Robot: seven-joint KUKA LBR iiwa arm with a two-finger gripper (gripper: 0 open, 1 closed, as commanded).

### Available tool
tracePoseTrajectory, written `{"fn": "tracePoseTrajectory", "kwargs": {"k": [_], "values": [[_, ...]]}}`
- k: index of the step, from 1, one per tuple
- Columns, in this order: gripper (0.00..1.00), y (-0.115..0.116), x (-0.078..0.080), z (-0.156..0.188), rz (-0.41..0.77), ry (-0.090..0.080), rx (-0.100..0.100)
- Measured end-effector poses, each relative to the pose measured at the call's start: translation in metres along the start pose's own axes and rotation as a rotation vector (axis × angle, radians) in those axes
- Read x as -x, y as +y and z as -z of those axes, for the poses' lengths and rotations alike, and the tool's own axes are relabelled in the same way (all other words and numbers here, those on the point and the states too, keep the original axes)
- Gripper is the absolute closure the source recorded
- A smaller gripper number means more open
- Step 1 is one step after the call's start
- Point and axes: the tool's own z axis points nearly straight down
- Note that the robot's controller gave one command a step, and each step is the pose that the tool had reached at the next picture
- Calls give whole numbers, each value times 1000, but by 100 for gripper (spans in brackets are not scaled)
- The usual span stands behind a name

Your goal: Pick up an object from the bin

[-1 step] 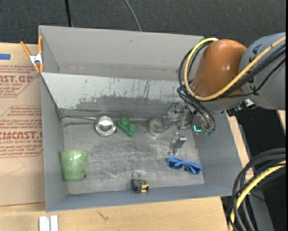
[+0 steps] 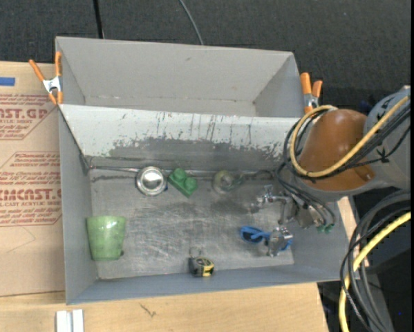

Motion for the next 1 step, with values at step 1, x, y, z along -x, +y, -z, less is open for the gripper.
{"fn": "tracePoseTrajectory", "kwargs": {"k": [1], "values": [[100,1,2,2,2,-5,0]]}}
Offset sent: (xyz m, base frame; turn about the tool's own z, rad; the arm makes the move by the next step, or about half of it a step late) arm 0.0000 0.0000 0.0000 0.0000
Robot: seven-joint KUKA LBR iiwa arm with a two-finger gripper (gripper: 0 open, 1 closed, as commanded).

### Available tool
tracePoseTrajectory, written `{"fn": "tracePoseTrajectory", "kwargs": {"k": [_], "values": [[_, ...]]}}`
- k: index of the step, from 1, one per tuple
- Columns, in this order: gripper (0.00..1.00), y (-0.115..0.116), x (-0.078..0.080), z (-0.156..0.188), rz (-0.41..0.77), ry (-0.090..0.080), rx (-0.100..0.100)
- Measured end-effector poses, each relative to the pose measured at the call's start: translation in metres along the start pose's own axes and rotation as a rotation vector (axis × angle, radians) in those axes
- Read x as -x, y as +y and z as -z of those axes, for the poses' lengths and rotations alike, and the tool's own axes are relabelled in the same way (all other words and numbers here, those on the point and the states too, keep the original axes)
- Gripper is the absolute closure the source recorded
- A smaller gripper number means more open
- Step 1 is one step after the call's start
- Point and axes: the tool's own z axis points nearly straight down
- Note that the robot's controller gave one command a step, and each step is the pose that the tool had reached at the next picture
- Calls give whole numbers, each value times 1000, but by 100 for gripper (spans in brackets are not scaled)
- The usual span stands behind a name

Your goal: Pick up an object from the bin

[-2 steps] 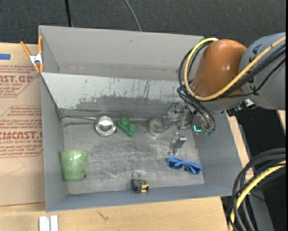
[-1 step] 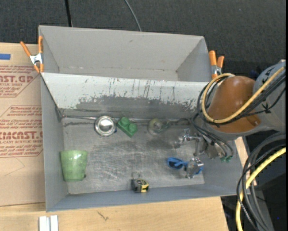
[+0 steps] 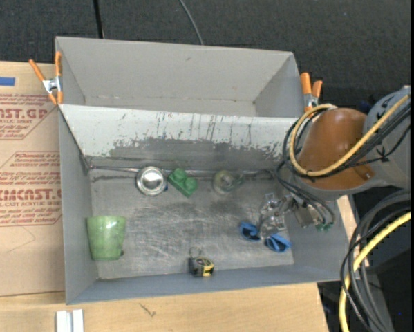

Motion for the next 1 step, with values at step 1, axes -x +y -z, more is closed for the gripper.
{"fn": "tracePoseTrajectory", "kwargs": {"k": [1], "values": [[100,24,-2,126,216,-8,-3]]}}
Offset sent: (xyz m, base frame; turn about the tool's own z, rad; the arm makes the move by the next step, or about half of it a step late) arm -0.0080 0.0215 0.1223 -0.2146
